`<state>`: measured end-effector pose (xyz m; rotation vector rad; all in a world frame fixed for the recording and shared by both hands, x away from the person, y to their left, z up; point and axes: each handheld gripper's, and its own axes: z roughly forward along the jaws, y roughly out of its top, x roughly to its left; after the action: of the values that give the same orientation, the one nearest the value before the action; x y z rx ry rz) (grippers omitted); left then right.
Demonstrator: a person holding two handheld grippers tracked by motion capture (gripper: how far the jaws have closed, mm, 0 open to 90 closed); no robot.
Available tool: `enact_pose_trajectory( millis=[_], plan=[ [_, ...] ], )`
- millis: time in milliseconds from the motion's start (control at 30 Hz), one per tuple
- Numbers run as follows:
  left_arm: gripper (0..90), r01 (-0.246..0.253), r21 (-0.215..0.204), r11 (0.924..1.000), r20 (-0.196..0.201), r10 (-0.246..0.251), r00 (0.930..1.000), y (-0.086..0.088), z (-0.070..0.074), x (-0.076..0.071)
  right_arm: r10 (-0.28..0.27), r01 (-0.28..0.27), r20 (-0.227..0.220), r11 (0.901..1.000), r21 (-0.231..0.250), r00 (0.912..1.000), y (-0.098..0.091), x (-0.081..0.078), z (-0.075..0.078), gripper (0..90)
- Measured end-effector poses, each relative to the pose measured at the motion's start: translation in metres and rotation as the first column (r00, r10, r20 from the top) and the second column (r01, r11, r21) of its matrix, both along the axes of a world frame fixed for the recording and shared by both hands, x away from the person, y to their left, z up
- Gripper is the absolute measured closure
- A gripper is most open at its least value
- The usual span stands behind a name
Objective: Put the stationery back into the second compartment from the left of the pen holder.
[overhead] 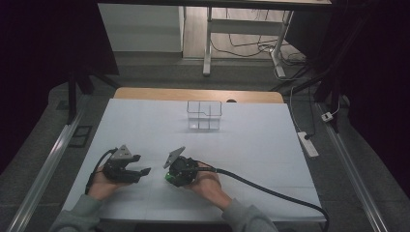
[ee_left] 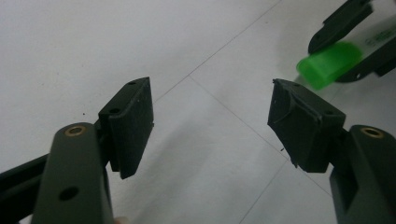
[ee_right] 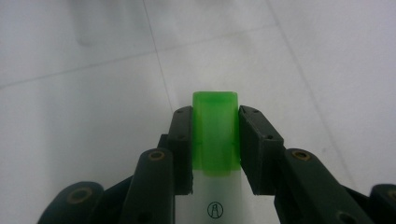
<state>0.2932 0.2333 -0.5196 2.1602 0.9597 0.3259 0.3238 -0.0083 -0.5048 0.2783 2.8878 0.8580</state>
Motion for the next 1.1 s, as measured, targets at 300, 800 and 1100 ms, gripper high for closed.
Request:
enact_pose_trajectory(
  millis=[300, 800, 1100],
  plan=[
    [31.3, -0.001, 0.0, 1.0, 0.0, 0.001, 1.0, 0.0, 0.0, 0.0, -0.019, 0.017, 0.028, 0.9954, 0.094, 0.9994, -0.012, 0.004, 0.022, 66.6],
    [31.3, -0.001, 0.002, 1.0, -0.001, 0.001, 1.0, 0.0, 0.0, 0.0, -0.109, 0.091, 0.063, 0.9677, 0.235, 0.9921, -0.036, 0.015, 0.052, 66.5],
    [31.3, 0.001, 0.006, 1.0, -0.001, -0.001, 1.0, 0.0, 0.0, 0.0, -0.153, 0.127, 0.069, 0.951, 0.282, 0.9859, -0.049, 0.025, 0.061, 66.5]
  ],
)
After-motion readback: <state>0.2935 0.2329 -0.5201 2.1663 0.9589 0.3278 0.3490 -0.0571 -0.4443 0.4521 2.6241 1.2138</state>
